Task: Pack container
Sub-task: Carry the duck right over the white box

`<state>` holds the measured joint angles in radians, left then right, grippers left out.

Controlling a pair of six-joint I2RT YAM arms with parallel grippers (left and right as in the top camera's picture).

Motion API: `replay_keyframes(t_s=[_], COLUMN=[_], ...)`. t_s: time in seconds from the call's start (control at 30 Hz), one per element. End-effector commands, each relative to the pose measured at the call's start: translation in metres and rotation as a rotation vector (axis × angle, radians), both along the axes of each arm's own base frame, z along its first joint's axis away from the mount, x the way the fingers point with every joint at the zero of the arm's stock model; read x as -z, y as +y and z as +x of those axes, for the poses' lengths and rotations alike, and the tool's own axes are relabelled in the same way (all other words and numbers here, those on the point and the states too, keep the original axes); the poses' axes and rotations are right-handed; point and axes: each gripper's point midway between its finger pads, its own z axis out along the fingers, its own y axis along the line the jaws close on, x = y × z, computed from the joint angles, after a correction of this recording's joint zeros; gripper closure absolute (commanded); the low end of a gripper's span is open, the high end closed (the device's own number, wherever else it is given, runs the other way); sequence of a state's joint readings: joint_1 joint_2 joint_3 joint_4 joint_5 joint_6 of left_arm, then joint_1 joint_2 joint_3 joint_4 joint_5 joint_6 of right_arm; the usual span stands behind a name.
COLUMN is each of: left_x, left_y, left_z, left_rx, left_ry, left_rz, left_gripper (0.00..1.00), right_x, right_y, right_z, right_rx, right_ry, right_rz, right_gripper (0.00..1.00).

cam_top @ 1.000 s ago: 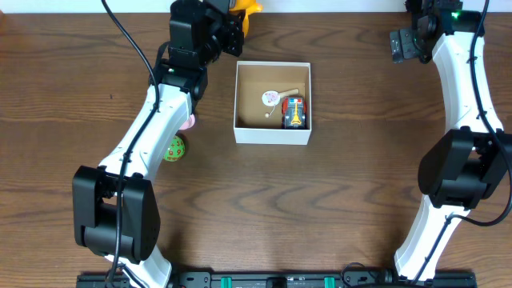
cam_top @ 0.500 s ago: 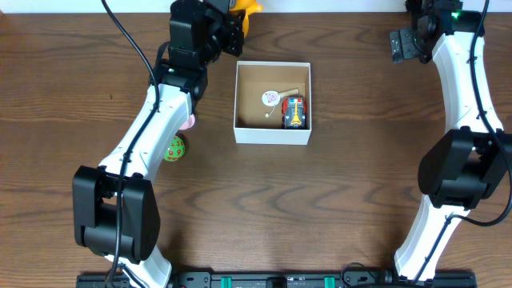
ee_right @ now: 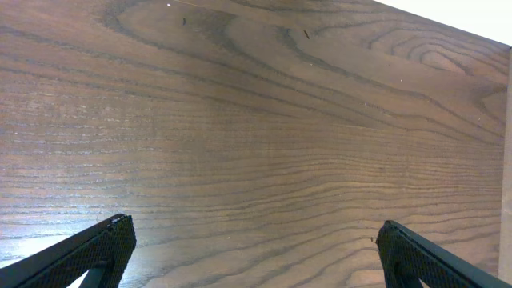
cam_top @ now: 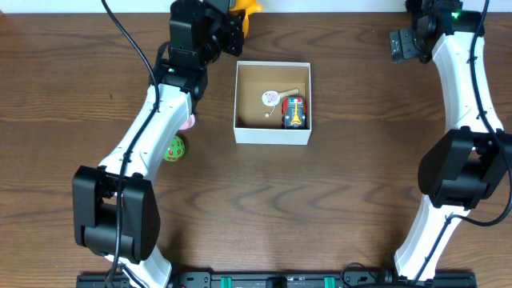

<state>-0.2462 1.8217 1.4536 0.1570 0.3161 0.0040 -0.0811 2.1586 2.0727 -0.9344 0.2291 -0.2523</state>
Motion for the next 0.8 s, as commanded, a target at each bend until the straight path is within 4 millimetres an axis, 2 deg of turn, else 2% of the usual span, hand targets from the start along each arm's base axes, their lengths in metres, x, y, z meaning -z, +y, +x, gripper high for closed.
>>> replay_keyframes(t_s=[0.0,0.57,0.63,0.77], left_x=[-0.008,-0.008,-0.002,0.025], left_y=[-0.003,-0.004,-0.003,-0.001], left_z=[0.002,0.001,-0.001,-0.009], left_rx=[0.015,0.016,0.016,0.016], left_ry=[-0.021,-0.018,0.008,0.116], left_rz=[-0.006,-0.005,0.001,0.028], left_gripper=[0.94,0.94,0.94,0.94], right_x=[-0.009,-0.009,-0.009,-0.009], right_y=[-0.001,-0.001,-0.001,-0.001], right_z=[-0.002,-0.002,-0.002,-0.002], right_rx=[0.016,0.016,0.016,0.016], right_ry=[-0.02,-0.02,-0.02,-0.02], right_rz=[0.002,0.002,0.002,0.002], right_gripper=[0.01,0.01,0.01,0.01])
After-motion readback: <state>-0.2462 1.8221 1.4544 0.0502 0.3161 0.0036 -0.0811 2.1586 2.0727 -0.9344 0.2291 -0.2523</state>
